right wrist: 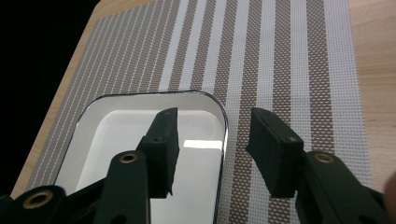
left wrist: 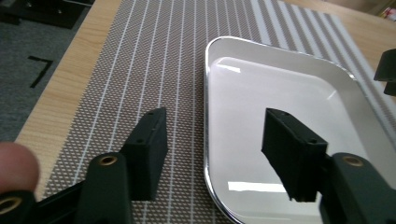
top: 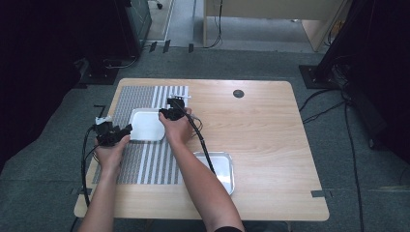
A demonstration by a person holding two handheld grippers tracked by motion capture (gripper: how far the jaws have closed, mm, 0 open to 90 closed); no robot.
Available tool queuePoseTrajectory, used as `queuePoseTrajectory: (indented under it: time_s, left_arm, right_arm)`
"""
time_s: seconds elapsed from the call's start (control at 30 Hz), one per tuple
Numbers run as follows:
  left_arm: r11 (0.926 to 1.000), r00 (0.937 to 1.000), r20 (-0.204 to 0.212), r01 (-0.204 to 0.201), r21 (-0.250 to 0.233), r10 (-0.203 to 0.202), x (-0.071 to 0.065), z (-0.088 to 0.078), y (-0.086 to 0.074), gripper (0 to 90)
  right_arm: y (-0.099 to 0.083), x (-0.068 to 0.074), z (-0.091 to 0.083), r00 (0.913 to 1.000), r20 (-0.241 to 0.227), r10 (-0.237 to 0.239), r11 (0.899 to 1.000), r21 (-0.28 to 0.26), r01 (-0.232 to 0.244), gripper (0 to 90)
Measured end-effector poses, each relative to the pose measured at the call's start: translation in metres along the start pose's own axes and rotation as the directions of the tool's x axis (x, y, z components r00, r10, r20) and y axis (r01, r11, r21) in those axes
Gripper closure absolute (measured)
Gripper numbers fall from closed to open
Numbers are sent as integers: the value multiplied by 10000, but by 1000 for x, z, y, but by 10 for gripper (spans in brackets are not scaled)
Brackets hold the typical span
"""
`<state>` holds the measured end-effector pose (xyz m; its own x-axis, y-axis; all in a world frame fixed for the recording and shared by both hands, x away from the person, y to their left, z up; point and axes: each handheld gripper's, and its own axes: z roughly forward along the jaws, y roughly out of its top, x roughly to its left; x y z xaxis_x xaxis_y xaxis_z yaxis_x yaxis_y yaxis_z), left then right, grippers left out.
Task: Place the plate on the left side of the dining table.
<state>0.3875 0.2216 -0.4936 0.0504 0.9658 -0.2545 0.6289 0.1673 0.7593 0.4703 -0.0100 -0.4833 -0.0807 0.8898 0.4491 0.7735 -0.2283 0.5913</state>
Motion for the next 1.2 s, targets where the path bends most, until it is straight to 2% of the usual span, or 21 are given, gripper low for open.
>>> queuePoseTrajectory:
  time_s: [0.07,0.17,0.2,0.27,0.33,0.4,0.43,0.5,0.57,0.63,0.8,0.97,1.03,1.1,1.2]
  left_arm:
    - [9999,9993,340,156,-17,-155,0,-4,0,360]
    - [9999,9988,485,22,-101,-17,-2,-11,-2,348]
    - [10000,9987,510,-7,-78,11,-3,-13,-2,345]
    - [9999,9985,541,-18,-104,24,-4,-19,-3,324]
    - [9997,9985,511,-183,-152,190,-6,-25,-5,324]
    - [9992,9984,416,-381,-141,387,-8,-30,-7,285]
    - [9991,9983,414,-397,-144,403,-9,-32,-8,273]
    - [9997,9980,596,-213,-141,221,-10,-36,-11,248]
    - [9998,9977,661,-144,-108,151,-11,-38,-14,230]
    - [9999,9973,713,-143,-48,146,-14,-41,-18,210]
    - [9987,9963,697,-505,38,501,-22,-47,-25,187]
    - [9983,9960,690,-563,-152,572,-23,-55,-26,183]
    - [9981,9960,659,-589,-197,601,-24,-57,-27,182]
    - [9978,9959,644,-627,-218,639,-25,-60,-30,180]
    - [9960,9947,527,-879,-175,887,-29,-64,-35,180]
  right_arm:
    - [0,1,-7,9998,-125,-126,9999,-24,126,530]
    - [-2,4,-18,9968,54,-802,9968,20,802,551]
    - [-3,2,-23,9931,71,-1174,9931,-47,1174,550]
    - [-4,-1,-28,9926,44,-1210,9926,-65,1210,546]
    - [-3,-5,-35,9944,-119,-1049,9945,-77,1048,537]
    - [-3,-11,-40,9947,-493,-897,9960,-50,896,543]
    - [-4,-13,-42,9951,-375,-918,9957,68,921,543]
    - [-6,-16,-44,9935,-147,-1131,9932,272,1135,525]
    - [-7,-21,-47,9912,-293,-1289,9912,268,1297,490]
    - [-9,-24,-51,9874,-167,-1572,9873,214,1576,450]
    - [-7,-33,-63,9840,-195,-1771,9841,117,1773,355]
    - [-5,-40,-78,9845,-233,-1736,9846,-258,1730,308]
    - [-5,-43,-84,9770,-252,-2116,9772,-211,2111,300]
    - [-6,-48,-92,9733,-664,-2195,9755,-312,2179,282]
    - [-5,-52,-101,9718,-664,-2265,9736,-430,2240,282]
